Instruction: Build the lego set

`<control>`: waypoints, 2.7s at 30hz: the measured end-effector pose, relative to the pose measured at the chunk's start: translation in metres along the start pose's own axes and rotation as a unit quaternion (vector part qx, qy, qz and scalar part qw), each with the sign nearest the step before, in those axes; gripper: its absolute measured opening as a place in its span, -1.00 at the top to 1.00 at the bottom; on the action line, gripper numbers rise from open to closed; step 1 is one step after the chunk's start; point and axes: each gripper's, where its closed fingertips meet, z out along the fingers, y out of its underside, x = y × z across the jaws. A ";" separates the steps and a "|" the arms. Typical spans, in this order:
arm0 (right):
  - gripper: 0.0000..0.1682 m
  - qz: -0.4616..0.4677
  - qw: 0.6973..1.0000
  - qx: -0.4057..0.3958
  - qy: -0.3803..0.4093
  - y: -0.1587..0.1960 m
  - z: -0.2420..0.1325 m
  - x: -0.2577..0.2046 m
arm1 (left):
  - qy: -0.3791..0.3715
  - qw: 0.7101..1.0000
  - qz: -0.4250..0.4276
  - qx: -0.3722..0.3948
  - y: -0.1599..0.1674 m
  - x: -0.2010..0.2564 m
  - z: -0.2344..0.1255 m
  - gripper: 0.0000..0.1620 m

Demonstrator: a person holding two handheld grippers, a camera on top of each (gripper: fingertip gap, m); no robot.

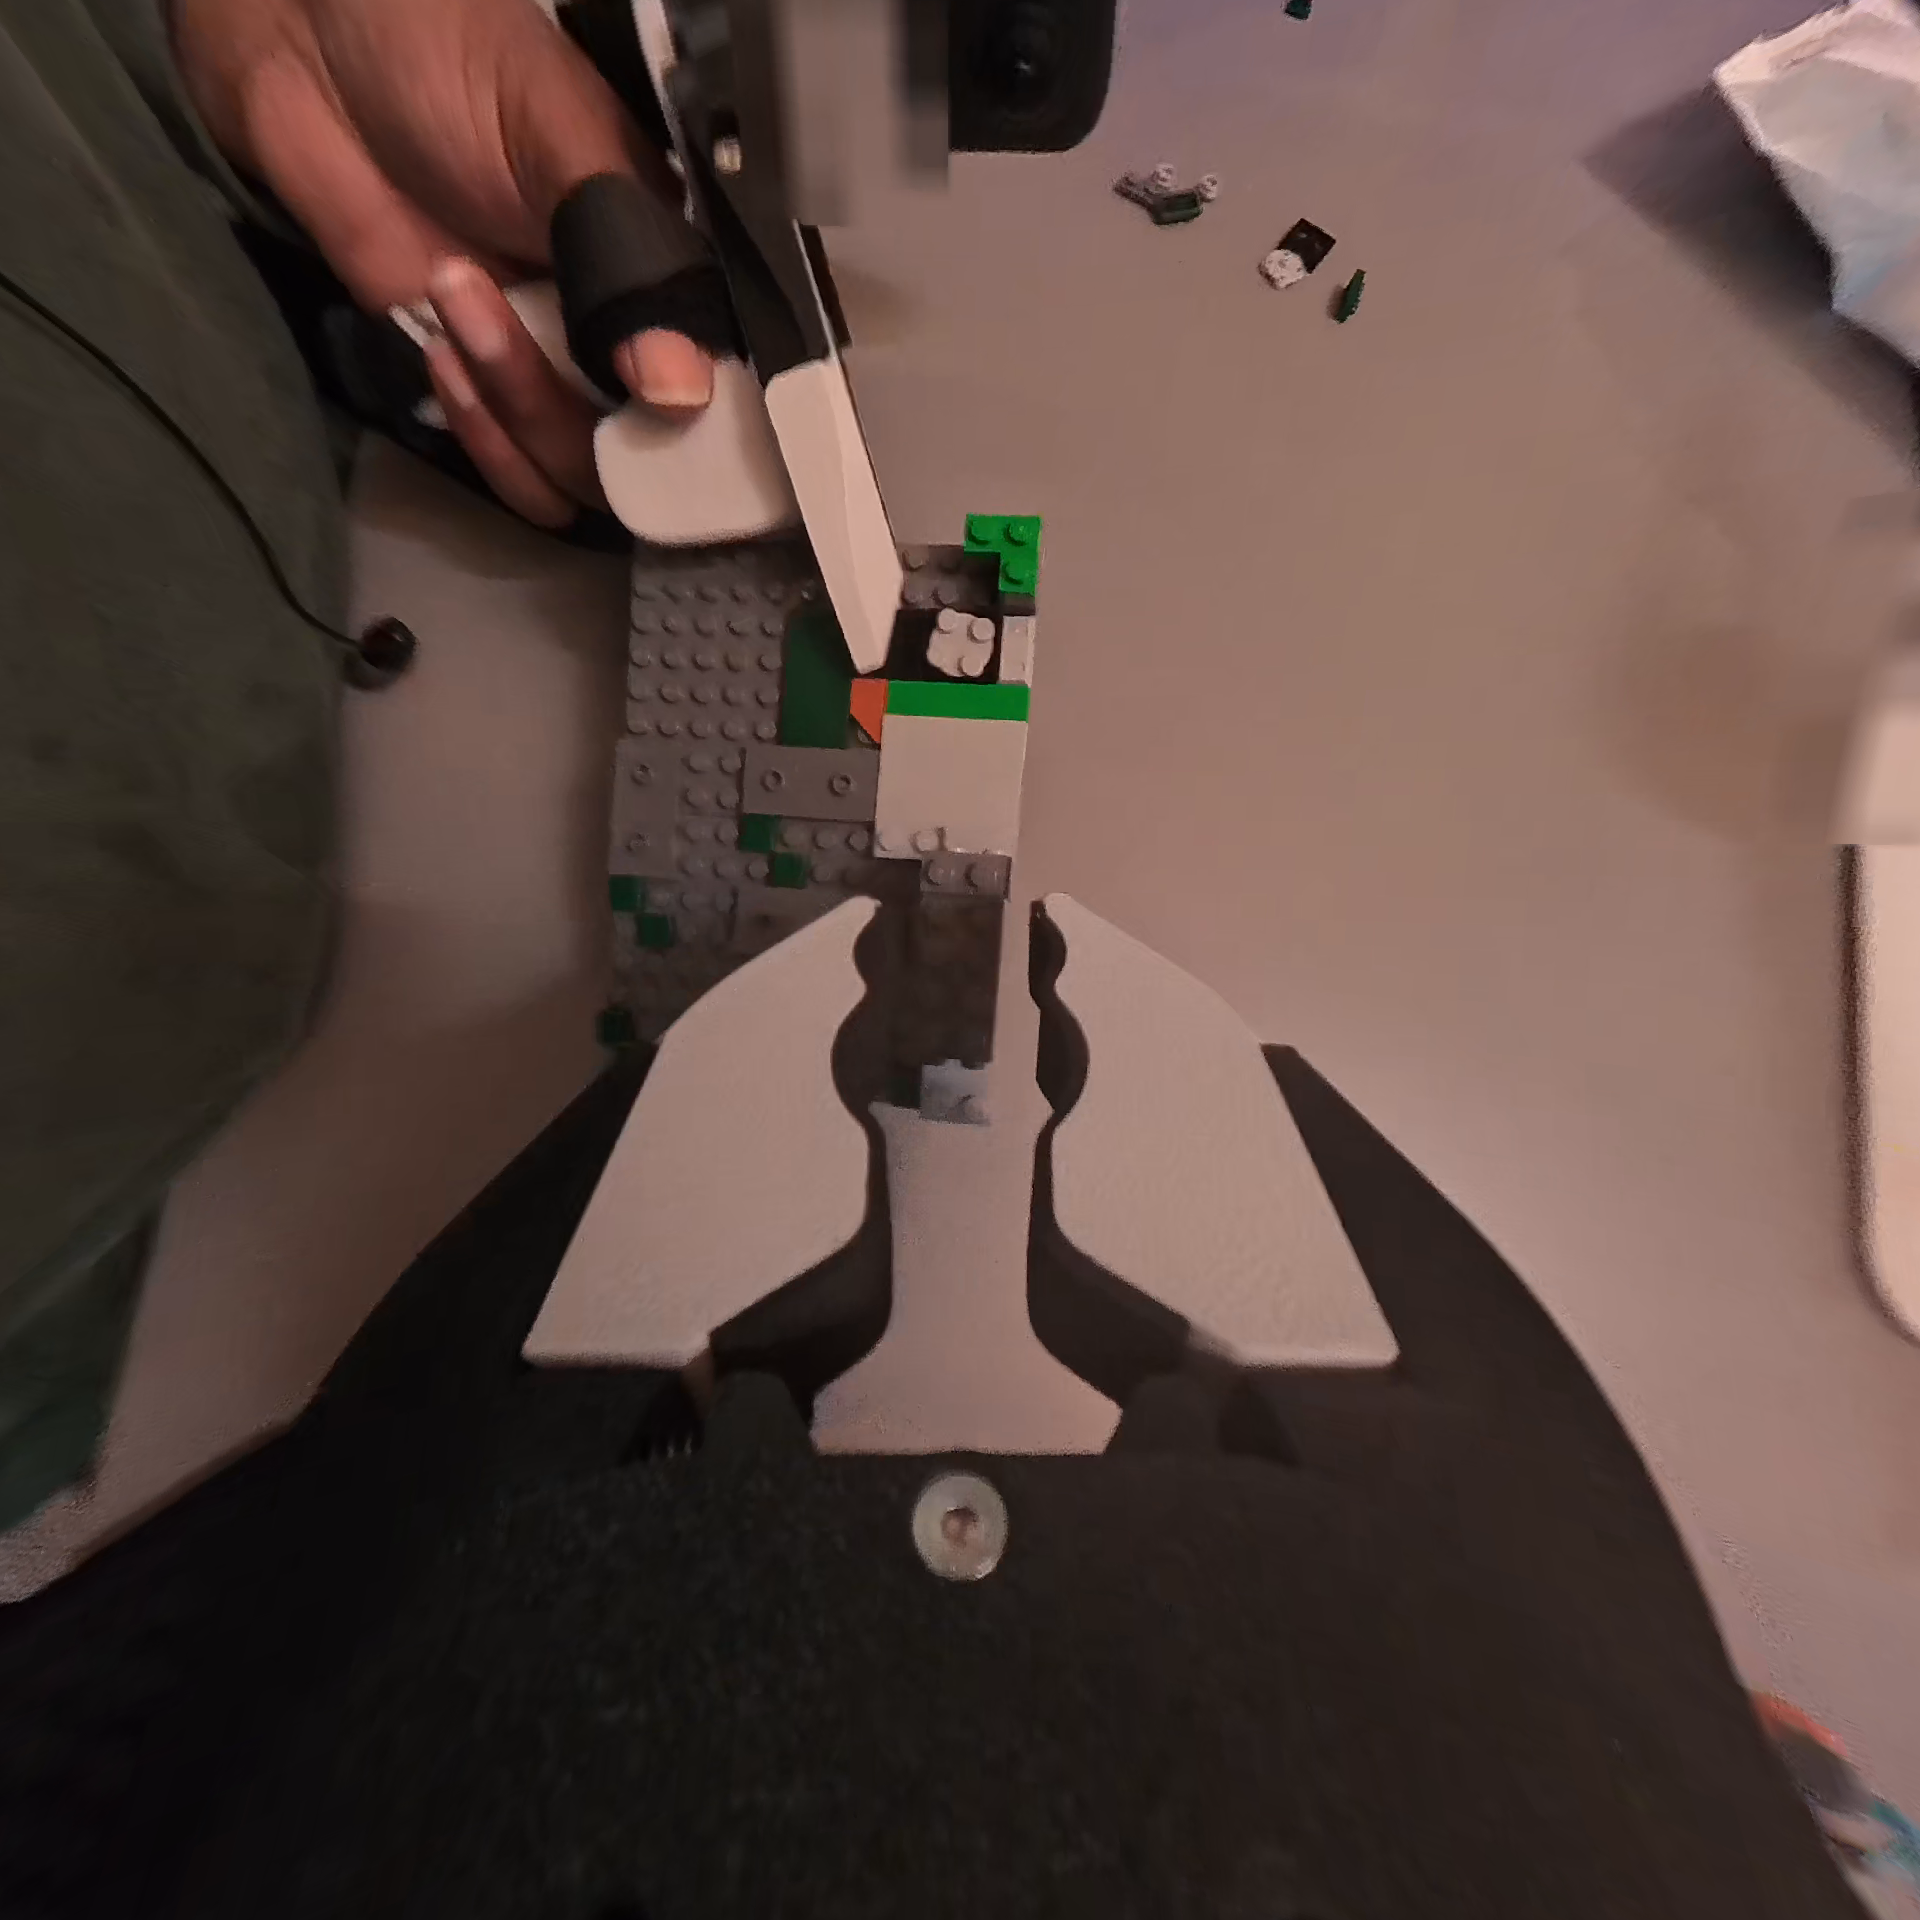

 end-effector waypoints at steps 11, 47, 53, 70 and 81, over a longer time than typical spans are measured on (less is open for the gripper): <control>0.50 0.212 0.944 0.014 -0.251 0.006 0.006 -0.013 | -0.013 0.998 0.052 -0.030 0.012 0.009 0.007 0.92; 0.56 0.245 0.888 0.090 -0.380 -0.018 -0.013 -0.041 | 0.063 0.990 0.127 -0.027 0.024 0.045 -0.007 0.91; 0.52 0.223 0.905 0.078 -0.355 -0.016 -0.013 -0.045 | 0.056 0.991 0.115 -0.031 0.025 0.043 -0.004 0.92; 0.34 0.178 0.946 0.047 -0.267 -0.015 -0.005 -0.041 | 0.046 0.995 0.084 -0.012 0.018 0.034 -0.004 0.91; 0.61 0.104 0.994 0.027 -0.003 -0.014 -0.011 -0.008 | 0.021 0.998 0.060 0.029 0.002 0.021 -0.007 0.92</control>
